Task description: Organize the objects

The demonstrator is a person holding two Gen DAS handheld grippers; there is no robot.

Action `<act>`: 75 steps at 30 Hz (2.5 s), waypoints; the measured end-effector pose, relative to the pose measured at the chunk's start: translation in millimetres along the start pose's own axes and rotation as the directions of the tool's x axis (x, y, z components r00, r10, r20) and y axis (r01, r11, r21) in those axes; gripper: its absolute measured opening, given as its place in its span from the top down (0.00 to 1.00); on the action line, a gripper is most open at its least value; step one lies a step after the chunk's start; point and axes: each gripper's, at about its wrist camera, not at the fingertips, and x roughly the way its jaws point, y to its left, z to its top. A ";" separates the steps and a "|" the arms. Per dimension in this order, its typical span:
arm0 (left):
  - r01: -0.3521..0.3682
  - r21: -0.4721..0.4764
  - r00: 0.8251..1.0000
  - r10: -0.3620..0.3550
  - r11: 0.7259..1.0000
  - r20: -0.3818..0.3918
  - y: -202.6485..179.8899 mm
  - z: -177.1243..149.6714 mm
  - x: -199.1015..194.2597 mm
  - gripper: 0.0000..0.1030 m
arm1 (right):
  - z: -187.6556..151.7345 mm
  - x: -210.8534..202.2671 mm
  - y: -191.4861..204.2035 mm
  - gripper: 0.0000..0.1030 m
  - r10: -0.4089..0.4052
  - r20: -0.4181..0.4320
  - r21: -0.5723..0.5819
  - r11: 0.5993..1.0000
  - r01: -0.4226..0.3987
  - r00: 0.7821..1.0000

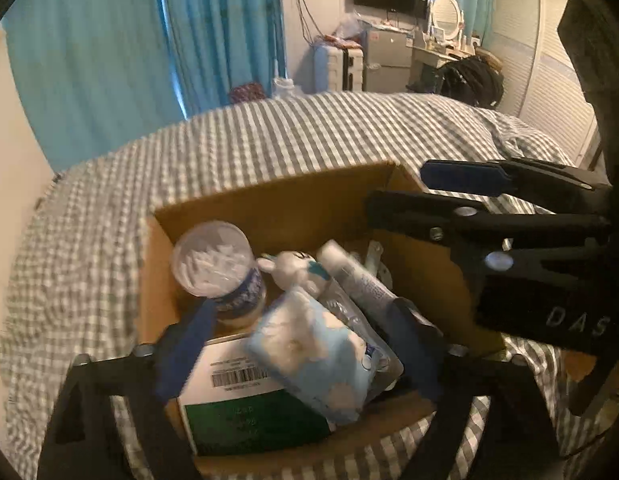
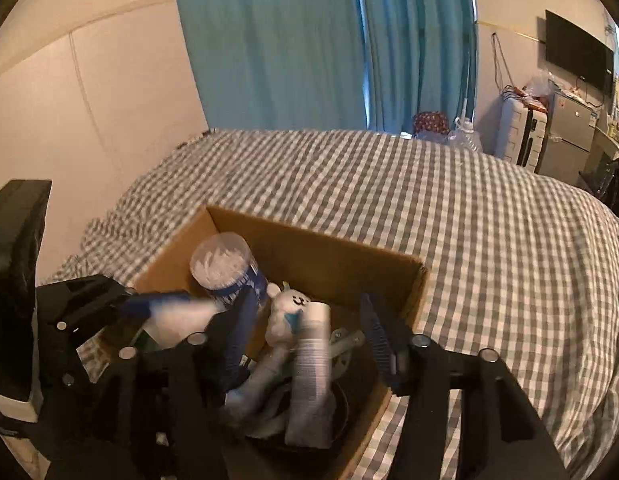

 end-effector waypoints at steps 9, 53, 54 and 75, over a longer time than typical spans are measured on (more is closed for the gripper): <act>-0.067 -0.017 0.995 0.068 0.998 0.076 -4.9 5.6 -71.8 0.09 | 13.2 -74.2 -7.3 0.46 -0.057 0.065 0.005 0.998 0.057 0.996; -0.102 -0.261 0.902 0.200 0.960 0.383 7.7 -92.5 -177.9 0.00 | -88.6 -177.3 49.7 0.00 -0.328 0.273 0.125 0.944 0.305 0.904; -0.125 -0.255 0.896 0.219 0.959 0.386 6.1 -93.2 -177.3 0.00 | -90.9 -171.6 47.2 0.00 -0.342 0.261 0.127 0.939 0.319 0.903; -0.163 -0.256 0.896 0.251 0.953 0.367 2.3 -96.0 -180.5 0.00 | -91.9 -176.1 48.9 0.00 -0.368 0.265 0.111 0.930 0.351 0.891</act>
